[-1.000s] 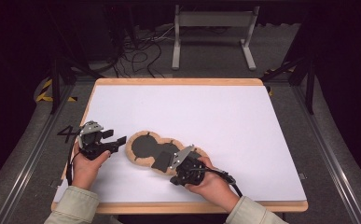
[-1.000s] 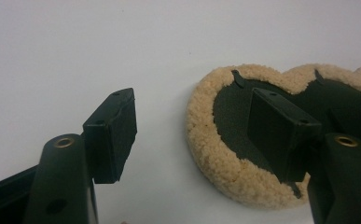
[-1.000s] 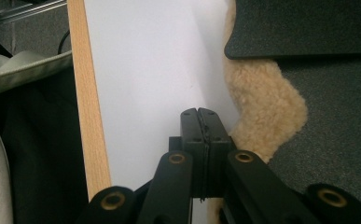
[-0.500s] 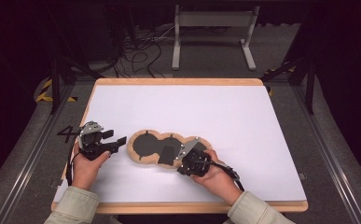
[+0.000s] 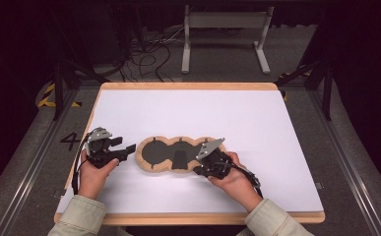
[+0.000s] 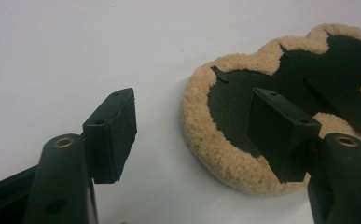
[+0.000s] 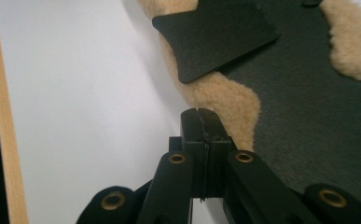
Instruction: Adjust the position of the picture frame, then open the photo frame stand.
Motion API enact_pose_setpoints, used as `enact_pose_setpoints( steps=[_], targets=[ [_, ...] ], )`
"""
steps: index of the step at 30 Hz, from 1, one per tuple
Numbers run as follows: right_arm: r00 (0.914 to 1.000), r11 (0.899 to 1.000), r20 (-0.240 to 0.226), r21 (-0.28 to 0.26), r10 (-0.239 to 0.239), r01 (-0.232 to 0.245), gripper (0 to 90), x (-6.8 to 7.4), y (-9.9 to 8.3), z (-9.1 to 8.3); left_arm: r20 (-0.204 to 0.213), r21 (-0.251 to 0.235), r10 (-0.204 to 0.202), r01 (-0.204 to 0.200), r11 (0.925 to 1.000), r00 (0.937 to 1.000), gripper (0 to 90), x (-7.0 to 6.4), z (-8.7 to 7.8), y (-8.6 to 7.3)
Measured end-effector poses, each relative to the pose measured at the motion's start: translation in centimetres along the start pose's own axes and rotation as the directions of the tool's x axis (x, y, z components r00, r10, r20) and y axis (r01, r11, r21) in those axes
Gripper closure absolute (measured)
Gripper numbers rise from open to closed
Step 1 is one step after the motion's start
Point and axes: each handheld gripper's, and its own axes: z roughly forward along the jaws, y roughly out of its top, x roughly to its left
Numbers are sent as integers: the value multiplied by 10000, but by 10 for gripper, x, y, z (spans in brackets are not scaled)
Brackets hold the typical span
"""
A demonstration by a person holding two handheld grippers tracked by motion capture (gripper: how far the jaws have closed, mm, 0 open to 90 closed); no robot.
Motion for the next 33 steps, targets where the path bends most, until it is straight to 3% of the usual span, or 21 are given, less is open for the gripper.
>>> enact_pose_setpoints(
  steps=[6,9,15,21,27,33],
  targets=[
    [9998,9987,184,-492,117,-108,900,0,-1,-21,-38,-56,293,-293,9996,9996,335,-3,-4,7],
    [9994,9933,122,-1111,318,-302,900,-3,0,-34,-223,-67,464,-465,9989,9987,335,-1,-6,9],
    [9998,9920,64,-1249,168,-158,900,-3,3,-46,-166,-215,450,-453,9987,9988,335,1,-7,13],
    [9998,9938,-220,-1112,-37,12,900,2,3,-45,-56,-191,513,-514,9985,9987,335,0,-7,15],
    [9958,9930,-675,-1046,-618,545,898,14,5,-41,-75,-243,588,-590,9980,9982,336,0,-8,15],
    [9925,9917,-1007,-1150,-699,582,900,22,6,-33,34,-159,633,-632,9979,9980,336,-2,-7,15]
  ],
)
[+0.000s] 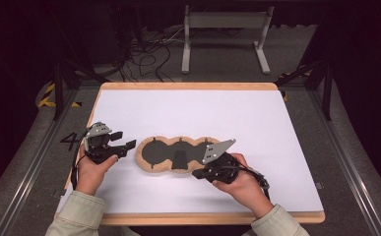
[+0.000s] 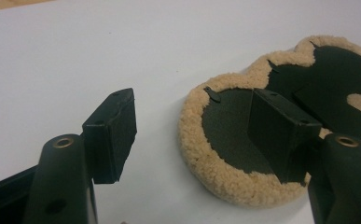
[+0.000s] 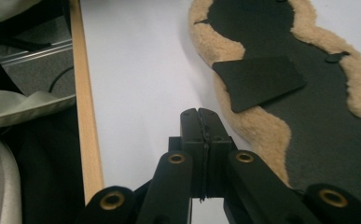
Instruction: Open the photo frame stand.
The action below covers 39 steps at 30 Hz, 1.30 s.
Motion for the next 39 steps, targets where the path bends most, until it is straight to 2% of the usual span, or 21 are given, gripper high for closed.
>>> enact_pose_setpoints(
  steps=[4,10,12,16,20,25,33,39],
  targets=[
    [9999,10000,-146,-1,42,-42,900,0,-1,7,76,30,80,-80,10000,9999,336,-1,0,0],
    [9997,9995,-216,-298,-147,141,900,0,-2,17,173,71,176,-178,9998,9997,336,-1,2,-1],
    [9995,9992,-317,-392,-82,70,900,-1,-4,21,188,89,243,-245,9997,9995,335,-2,2,-1],
    [9990,9988,-407,-450,167,-185,900,-4,-7,27,235,126,304,-307,9995,9993,335,-2,2,-1],
    [9965,9964,-491,-475,675,-699,900,-9,-13,37,261,165,254,-258,9995,9993,335,-3,4,-1],
    [9927,9931,-386,-227,1139,-1149,900,-15,-18,44,260,191,272,-277,9994,9993,335,-2,4,-1],
    [9801,9803,-274,-151,1966,-1971,900,-25,-23,52,280,277,211,-219,9994,9994,334,-2,6,-3],
    [9748,9744,-345,-390,2202,-2215,900,-29,-23,55,317,291,260,-269,9992,9992,334,-1,7,-3]
  ],
)
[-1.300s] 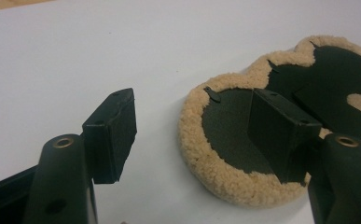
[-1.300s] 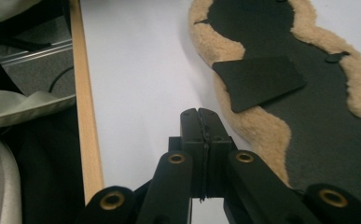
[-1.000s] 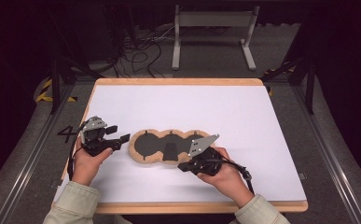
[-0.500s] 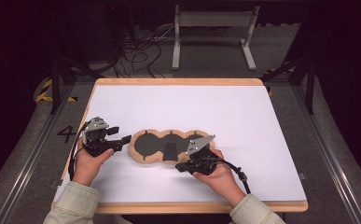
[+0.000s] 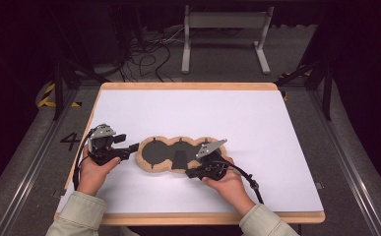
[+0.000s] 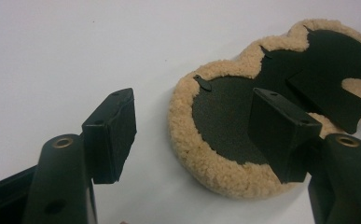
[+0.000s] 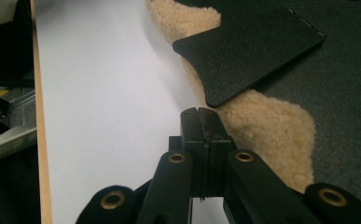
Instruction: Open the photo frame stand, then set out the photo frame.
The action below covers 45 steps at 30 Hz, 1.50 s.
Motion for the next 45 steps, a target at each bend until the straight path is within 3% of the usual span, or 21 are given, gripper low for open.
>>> enact_pose_setpoints(
  steps=[11,17,26,32,36,45],
  targets=[
    [9997,9983,204,-555,-138,149,900,0,10,-9,50,139,-30,29,9999,10000,334,0,1,-1],
    [9990,9947,429,-1011,-129,172,900,-2,19,-14,297,346,-319,309,9989,9991,334,0,4,-3],
    [9979,9946,619,-1000,-209,271,876,0,20,-16,303,568,-169,151,9983,9994,335,-6,3,-7],
    [9925,9934,1062,-906,-610,707,840,6,19,-30,348,630,-42,20,9980,9994,334,-11,1,-6],
    [9853,9900,1506,-1032,-801,962,812,8,20,-49,381,671,-216,190,9976,9990,335,-11,-3,-6],
    [9720,9927,2275,-894,-582,803,713,1,21,-79,479,1040,-462,411,9937,9978,331,-10,-6,-6]
  ],
)
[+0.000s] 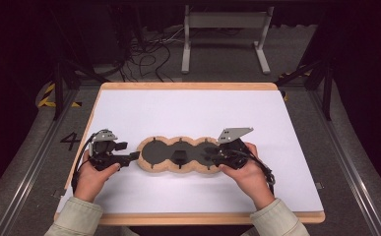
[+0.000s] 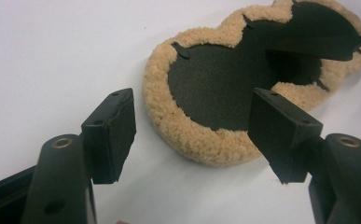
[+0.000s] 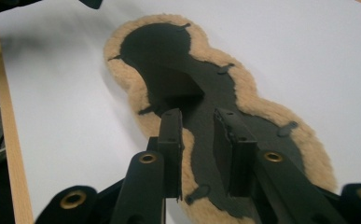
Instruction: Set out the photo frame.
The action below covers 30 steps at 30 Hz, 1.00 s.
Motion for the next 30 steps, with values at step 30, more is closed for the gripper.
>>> enact_pose_setpoints(
  steps=[30],
  targets=[
    [9729,9594,770,1660,2179,-2280,352,-44,-28,-4,354,1797,-742,667,9815,9966,310,5,22,-5]
  ],
)
